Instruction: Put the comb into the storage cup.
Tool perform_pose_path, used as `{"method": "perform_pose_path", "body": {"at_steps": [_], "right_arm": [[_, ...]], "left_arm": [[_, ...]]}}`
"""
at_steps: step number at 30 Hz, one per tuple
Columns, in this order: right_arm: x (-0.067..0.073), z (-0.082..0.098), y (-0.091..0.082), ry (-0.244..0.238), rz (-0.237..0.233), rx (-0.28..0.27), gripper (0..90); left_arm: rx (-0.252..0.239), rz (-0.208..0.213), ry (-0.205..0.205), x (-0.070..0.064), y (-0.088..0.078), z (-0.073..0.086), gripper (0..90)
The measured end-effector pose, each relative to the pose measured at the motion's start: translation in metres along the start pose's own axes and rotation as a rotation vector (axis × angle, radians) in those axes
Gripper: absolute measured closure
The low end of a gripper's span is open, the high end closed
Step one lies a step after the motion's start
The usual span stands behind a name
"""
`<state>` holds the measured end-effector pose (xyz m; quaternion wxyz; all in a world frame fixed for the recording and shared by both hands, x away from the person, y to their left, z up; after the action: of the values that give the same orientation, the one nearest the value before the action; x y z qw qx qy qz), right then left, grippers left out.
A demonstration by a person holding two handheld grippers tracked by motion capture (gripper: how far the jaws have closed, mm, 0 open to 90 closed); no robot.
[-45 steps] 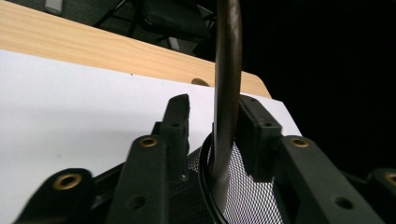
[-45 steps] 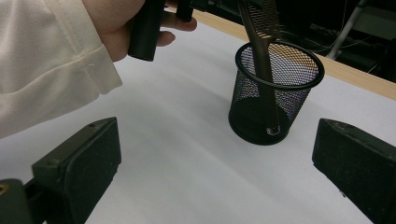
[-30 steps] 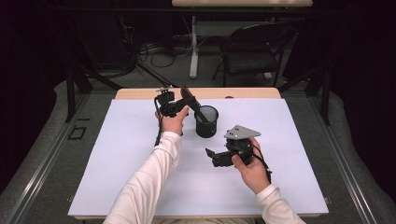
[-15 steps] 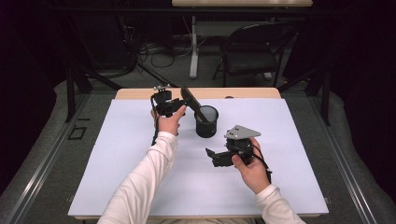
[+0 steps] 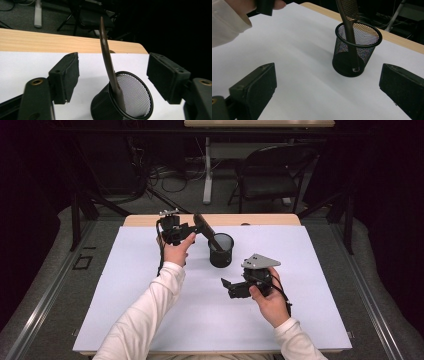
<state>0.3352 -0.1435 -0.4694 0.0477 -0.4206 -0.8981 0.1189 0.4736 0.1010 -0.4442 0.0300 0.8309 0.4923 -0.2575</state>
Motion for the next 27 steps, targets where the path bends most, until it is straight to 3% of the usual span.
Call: {"method": "perform_pose_path", "body": {"at_steps": [5,14,21,27], "right_arm": [[0.000,0.000,0.001,-0.002,0.001,0.002,1.0],[0.001,0.000,0.001,-0.004,0.003,0.003,1.0],[0.001,0.000,0.001,-0.004,0.003,0.005,1.0],[0.001,0.000,0.001,-0.003,0.003,0.003,1.0]], "left_arm": [[-0.001,0.020,0.031,0.000,-0.010,-0.006,22.2],[0.005,0.028,0.005,0.005,-0.020,-0.014,20.7],[0.020,0.064,0.000,0.008,-0.025,-0.017,18.1],[0.033,0.086,0.030,0.005,-0.028,-0.019,17.9]]}}
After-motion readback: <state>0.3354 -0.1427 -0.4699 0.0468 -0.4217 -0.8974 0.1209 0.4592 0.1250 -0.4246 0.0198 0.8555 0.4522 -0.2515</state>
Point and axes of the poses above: each handheld gripper's, and its own axes: y roughly forward along the jaws, z roughly out of its underside, x roughly to its left, the point moved 1 cm from there along y, roughly forward along the jaws, and after that the axes turned 14 degrees about -x, right-handed, at the moved point
